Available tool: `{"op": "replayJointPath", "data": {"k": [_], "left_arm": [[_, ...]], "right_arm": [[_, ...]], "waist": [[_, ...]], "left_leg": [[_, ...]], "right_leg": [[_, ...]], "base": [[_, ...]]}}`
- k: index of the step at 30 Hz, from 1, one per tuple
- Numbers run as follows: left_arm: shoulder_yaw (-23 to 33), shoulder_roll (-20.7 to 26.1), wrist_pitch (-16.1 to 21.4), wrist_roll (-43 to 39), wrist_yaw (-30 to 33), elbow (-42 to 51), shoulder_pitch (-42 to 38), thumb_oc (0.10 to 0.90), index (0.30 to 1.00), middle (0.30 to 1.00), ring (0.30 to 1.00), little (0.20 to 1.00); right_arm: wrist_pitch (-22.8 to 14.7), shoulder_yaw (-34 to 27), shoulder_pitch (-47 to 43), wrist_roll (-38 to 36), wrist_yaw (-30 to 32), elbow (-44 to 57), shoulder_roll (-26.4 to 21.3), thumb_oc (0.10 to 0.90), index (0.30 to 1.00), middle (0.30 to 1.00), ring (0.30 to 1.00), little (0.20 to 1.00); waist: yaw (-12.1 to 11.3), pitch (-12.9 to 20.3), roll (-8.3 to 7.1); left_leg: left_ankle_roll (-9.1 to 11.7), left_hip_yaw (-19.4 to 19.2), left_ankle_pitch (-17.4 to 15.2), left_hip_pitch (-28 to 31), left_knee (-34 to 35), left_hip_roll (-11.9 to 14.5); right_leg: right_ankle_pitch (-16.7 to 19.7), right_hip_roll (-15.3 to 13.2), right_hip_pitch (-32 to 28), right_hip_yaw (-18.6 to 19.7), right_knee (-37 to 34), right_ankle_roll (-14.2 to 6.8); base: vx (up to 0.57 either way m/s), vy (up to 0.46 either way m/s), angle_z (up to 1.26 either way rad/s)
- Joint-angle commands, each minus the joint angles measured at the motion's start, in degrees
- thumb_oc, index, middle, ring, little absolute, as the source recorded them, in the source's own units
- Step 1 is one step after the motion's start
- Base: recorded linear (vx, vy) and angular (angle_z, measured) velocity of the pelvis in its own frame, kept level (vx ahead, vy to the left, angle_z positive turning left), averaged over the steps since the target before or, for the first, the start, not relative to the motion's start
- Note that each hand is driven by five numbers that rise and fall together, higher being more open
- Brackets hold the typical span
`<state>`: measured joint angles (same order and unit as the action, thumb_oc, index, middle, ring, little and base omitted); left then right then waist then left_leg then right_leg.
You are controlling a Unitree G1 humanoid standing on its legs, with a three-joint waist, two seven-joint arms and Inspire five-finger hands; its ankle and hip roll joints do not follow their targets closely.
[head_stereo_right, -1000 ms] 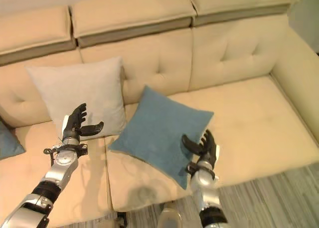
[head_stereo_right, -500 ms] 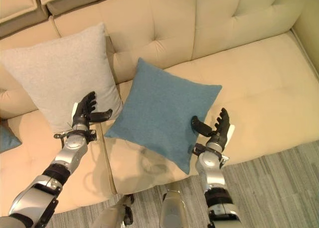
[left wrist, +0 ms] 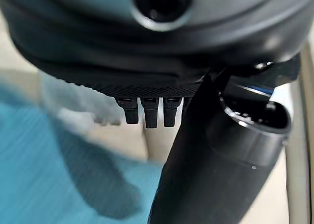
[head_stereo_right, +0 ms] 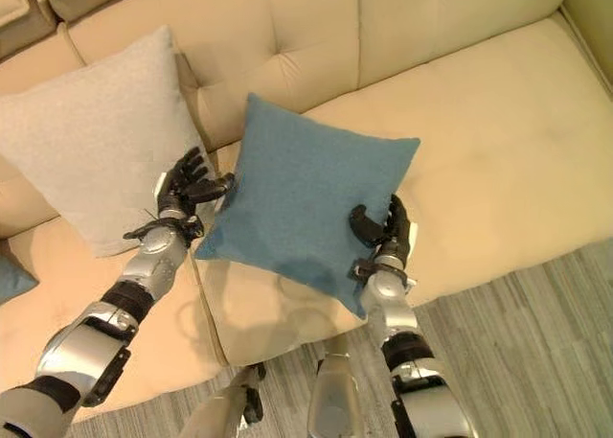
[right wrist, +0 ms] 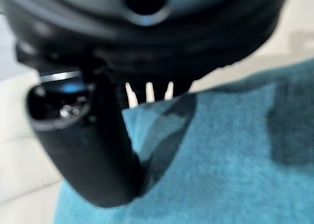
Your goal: Pick up all the scattered cushions and arrange them neatly on the sofa.
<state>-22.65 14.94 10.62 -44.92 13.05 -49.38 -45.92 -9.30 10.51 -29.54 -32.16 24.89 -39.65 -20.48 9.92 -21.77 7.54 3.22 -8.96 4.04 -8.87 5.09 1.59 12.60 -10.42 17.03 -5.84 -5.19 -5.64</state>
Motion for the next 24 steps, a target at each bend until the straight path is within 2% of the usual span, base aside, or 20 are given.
{"op": "replayJointPath", "data": {"k": [1,6,10,12,13,16,21,22,23,24], "left_arm": [[0.4,-2.8,2.5,-4.1,-4.4,-1.9,-11.0,0.8,0.9,0.9,0.9,0.9],[0.8,-5.5,1.6,-9.0,-6.3,-3.9,-11.8,0.8,0.9,0.9,0.9,0.9],[1.2,-6.5,-1.0,-10.4,-8.5,-9.9,-13.4,0.8,0.9,0.9,0.9,0.9],[0.5,-5.9,-2.0,-7.3,-8.6,-12.2,-14.0,0.8,0.9,0.9,0.9,0.9],[-1.1,-5.3,-2.6,-1.3,-8.8,-14.4,-14.8,0.8,0.9,0.9,0.9,0.9],[-1.6,-6.2,-3.5,1.5,-8.5,-16.3,-14.2,0.8,0.9,0.9,0.9,0.9],[-1.7,-7.7,-4.4,1.4,-10.2,-17.2,-11.8,0.8,0.9,0.9,0.9,0.9],[-2.0,-8.7,-4.6,1.5,-10.9,-17.1,-11.1,0.558,0.538,0.538,0.538,0.538],[-2.0,-8.7,-4.6,1.5,-10.9,-17.1,-11.0,0.4,0.3,0.3,0.3,0.3],[-2.3,-9.4,-4.7,0.6,-11.2,-16.5,-10.5,0.4,0.3,0.3,0.3,0.3]], "right_arm": [[1.4,6.6,-6.9,-0.3,-6.8,-0.6,-0.4,0.8,0.9,0.9,0.9,0.9],[1.5,9.5,-8.2,-2.6,-9.3,-1.2,1.1,0.8,0.9,0.9,0.9,0.9],[2.7,13.3,-12.6,-3.1,-11.7,-4.6,3.2,0.8,0.9,0.9,0.9,0.9],[3.1,14.9,-14.5,-3.1,-12.7,-4.9,3.9,0.8,0.9,0.9,0.9,0.9],[3.0,15.6,-14.9,-3.8,-13.6,-5.2,4.8,0.8,0.9,0.9,0.9,0.9],[2.8,17.0,-15.2,-4.9,-14.3,-4.5,5.9,0.8,0.9,0.9,0.9,0.9],[2.8,18.9,-16.3,-5.4,-15.3,-5.2,8.0,0.8,0.9,0.9,0.9,0.9],[3.0,20.1,-16.5,-6.4,-16.9,-6.1,8.7,0.584,0.575,0.575,0.575,0.575],[3.0,20.1,-16.5,-6.4,-16.9,-6.2,8.7,0.425,0.338,0.338,0.338,0.338],[3.3,20.8,-16.4,-7.6,-18.0,-6.4,9.2,0.4,0.3,0.3,0.3,0.3]], "waist": [[-0.3,-0.5,3.9],[0.7,-1.1,4.84],[1.4,-1.3,5.09],[1.8,-1.3,4.98],[2.0,-1.4,4.72],[2.1,-1.6,4.23],[2.0,-1.7,3.65],[1.6,-1.6,3.33],[1.6,-1.5,3.33],[1.4,-1.4,3.24]], "left_leg": [[1.6,1.8,-0.4,-3.4,-0.8,-0.1],[1.7,1.7,-0.6,-3.1,-0.8,-0.4],[1.8,1.3,-0.5,-3.1,-0.6,-0.3],[1.9,1.0,-0.3,-3.2,-0.4,-0.1],[2.0,0.7,-0.3,-3.3,-0.3,0.0],[2.0,0.4,-0.1,-3.6,-0.3,0.3],[2.1,0.3,0.2,-4.1,-0.1,0.6],[2.2,0.3,0.2,-4.5,-0.1,0.7],[2.2,0.3,0.2,-4.5,-0.1,0.7],[2.2,0.4,0.2,-4.6,-0.1,0.8]], "right_leg": [[-9.7,-1.8,-0.5,2.7,7.5,-4.4],[-10.0,-1.6,-0.6,3.4,7.3,-4.5],[-9.7,-1.4,0.1,4.1,7.1,-4.6],[-9.4,-1.1,0.5,4.5,6.8,-4.6],[-9.2,-1.0,0.9,4.8,6.7,-4.6],[-9.1,-0.9,1.5,5.1,6.8,-4.5],[-9.2,-0.6,2.5,5.3,7.1,-4.3],[-9.0,-0.5,3.0,5.2,7.0,-4.2],[-9.0,-0.5,3.0,5.2,7.1,-4.2],[-9.0,-0.4,3.2,5.1,7.1,-4.2]], "base": [[0.03,0.048,-0.01],[0.02,0.015,-0.08],[0.03,0.022,-0.09],[0.01,0.009,-0.12],[0.02,0.002,-0.22],[0.0,-0.018,-0.15],[0.0,-0.035,-0.07],[-0.01,-0.027,-0.07],[-0.01,-0.045,-0.04],[-0.01,-0.041,-0.01]]}}
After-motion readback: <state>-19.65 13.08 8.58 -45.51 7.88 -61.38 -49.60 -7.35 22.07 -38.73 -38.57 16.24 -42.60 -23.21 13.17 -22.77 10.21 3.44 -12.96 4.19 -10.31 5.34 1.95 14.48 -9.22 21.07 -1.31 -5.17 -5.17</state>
